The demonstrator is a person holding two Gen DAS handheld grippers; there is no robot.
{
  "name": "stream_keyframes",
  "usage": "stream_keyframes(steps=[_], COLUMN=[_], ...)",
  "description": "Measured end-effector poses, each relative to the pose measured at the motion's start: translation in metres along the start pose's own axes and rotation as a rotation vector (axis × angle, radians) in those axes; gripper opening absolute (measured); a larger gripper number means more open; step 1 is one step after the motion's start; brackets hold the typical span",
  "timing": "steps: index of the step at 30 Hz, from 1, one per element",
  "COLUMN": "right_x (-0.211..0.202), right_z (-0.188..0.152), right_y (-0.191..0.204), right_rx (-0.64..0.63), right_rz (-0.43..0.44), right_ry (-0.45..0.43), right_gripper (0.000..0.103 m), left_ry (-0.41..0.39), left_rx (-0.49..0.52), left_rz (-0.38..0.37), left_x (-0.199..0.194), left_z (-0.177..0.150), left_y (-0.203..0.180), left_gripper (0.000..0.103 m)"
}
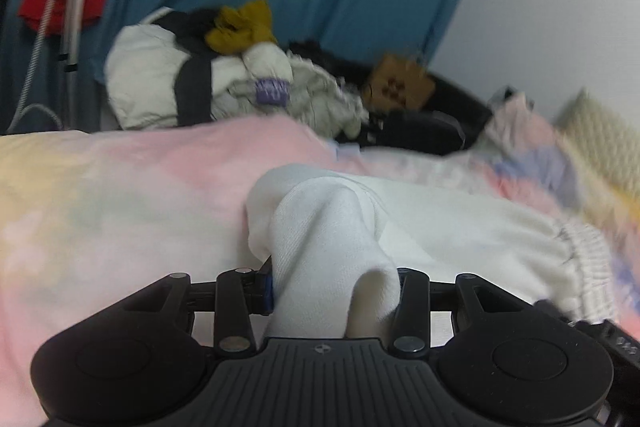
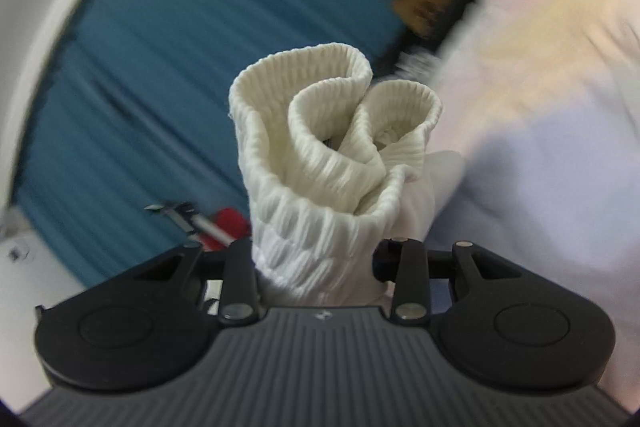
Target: Fold clothes
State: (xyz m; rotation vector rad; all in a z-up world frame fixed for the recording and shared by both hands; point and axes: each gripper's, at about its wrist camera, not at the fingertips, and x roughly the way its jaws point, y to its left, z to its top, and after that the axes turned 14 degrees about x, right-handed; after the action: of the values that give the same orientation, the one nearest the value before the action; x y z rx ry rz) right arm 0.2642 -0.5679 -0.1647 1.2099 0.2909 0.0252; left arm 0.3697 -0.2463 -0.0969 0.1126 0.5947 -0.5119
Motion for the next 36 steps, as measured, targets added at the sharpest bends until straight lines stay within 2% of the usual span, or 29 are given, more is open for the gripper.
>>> stream_keyframes(steps=[2, 4, 6, 9, 12, 14, 17, 21, 25, 30, 34, 35, 36], right_x=[0.017, 0.022, 0.022, 0.019, 0.013, 0.003, -0.024, -0.062, -0.101, -0.139, -0.17, -0.177, -0.184], right_z=[-0.006, -0.008, -0.011, -0.012, -0.007, -0.01, -0.03, -0.046, -0.059, -0.08, -0.102, -0.108, -0.115], right_y=[-0.026, -0.041, -0.038, -0.032, -0.024, -0.009, 0.015, 0.05, 0.088, 0.134, 0.163, 0.169, 0.174], right_rx=[0.029, 0.066, 0.039, 0.016, 0.015, -0.017, -0.137, -0.234, -0.331, -0.469, -0.566, -0.582, -0.599], right_rz=[-0.096, -0.111, -0.129, -0.153, -0.18, -0.233, -0.343, -0.402, -0.349, -0.276, -0.257, -0.245, -0.232], right_ry=[0.032, 0.044, 0.042, 0.044, 0.054, 0.058, 0.038, -0.029, -0.079, -0.125, -0.15, -0.151, -0.153], right_gripper=[0.039, 0.04, 0.04, 0.043, 0.047, 0.049, 0.051, 0.051, 0.05, 0.05, 0.05, 0.05, 0.05], left_ry=[0.036, 0.07, 0.092, 0.08, 0.101, 0.109, 0.096, 0.029, -0.031, -0.078, -0.113, -0.119, -0.127], left_rx=[0.043, 0.05, 0.051, 0.038, 0.052, 0.087, 0.132, 0.154, 0.185, 0.217, 0.217, 0.214, 0.209], left_rz=[0.006, 0.004, 0.0, -0.013, 0.007, 0.036, 0.069, 0.082, 0.081, 0.092, 0.095, 0.095, 0.093], left_x=[0.024, 0.044, 0.058, 0.056, 0.04, 0.017, -0.02, -0.082, -0.142, -0.208, -0.257, -0.269, -0.281], left_z=[-0.014, -0.026, -0.035, -0.038, -0.034, -0.031, -0.025, -0.017, -0.015, -0.025, -0.04, -0.043, -0.047], left_y=[0.002, 0.01, 0.016, 0.021, 0.025, 0.02, 0.012, 0.002, -0.01, -0.023, -0.027, -0.028, -0.028], left_gripper=[0.052, 0.057, 0.058, 0.059, 0.065, 0.064, 0.067, 0.079, 0.087, 0.088, 0.088, 0.09, 0.095])
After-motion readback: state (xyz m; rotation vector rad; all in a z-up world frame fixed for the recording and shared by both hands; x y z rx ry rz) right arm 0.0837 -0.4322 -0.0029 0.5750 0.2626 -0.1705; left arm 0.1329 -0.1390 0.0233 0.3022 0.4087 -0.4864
